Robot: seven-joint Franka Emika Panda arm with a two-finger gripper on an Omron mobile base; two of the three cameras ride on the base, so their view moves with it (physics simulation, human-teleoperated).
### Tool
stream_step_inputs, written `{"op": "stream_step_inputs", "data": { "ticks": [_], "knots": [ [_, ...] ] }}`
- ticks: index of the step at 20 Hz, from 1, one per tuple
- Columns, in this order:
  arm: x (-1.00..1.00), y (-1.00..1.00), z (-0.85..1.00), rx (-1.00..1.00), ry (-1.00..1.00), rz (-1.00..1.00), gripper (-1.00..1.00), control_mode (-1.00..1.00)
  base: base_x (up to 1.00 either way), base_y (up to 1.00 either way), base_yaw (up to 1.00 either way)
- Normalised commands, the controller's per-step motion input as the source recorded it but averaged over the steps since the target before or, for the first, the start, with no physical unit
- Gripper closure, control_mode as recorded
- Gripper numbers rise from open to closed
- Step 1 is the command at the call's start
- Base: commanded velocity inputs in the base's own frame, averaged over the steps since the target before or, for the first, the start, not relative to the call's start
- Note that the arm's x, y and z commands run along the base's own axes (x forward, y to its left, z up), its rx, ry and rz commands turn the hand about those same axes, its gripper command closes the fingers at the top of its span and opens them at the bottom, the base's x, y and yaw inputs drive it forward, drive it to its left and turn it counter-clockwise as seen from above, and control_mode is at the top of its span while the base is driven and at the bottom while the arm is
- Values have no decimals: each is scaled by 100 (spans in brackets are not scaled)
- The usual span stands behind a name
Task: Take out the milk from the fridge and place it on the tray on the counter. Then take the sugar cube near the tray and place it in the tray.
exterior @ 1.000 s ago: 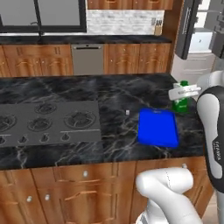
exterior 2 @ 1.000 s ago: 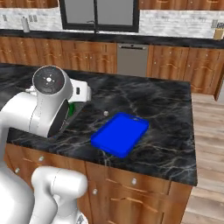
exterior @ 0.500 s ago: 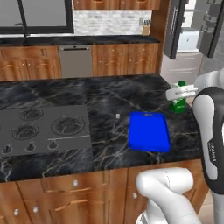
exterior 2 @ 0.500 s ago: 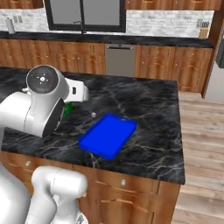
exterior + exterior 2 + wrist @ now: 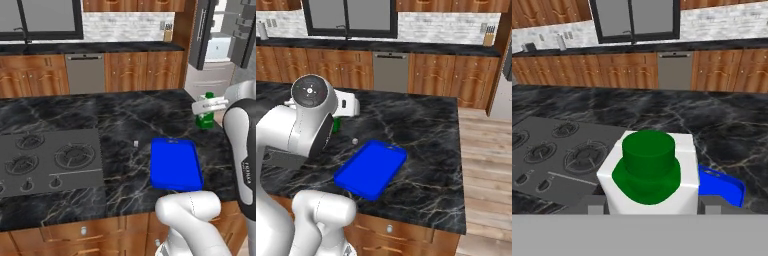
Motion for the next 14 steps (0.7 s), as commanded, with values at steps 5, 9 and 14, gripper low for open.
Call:
{"op": "stream_step_inputs", "data": {
  "ticks": [5, 9, 14],
  "knots": [
    [0, 0, 0, 0, 0, 0, 100, 100, 42, -2, 1],
    [13, -13, -12, 0, 0, 7, 100, -100, 17, -7, 3],
    [20, -30, -39, 2, 0, 30, 100, -100, 0, 0, 0]
  ]
}}
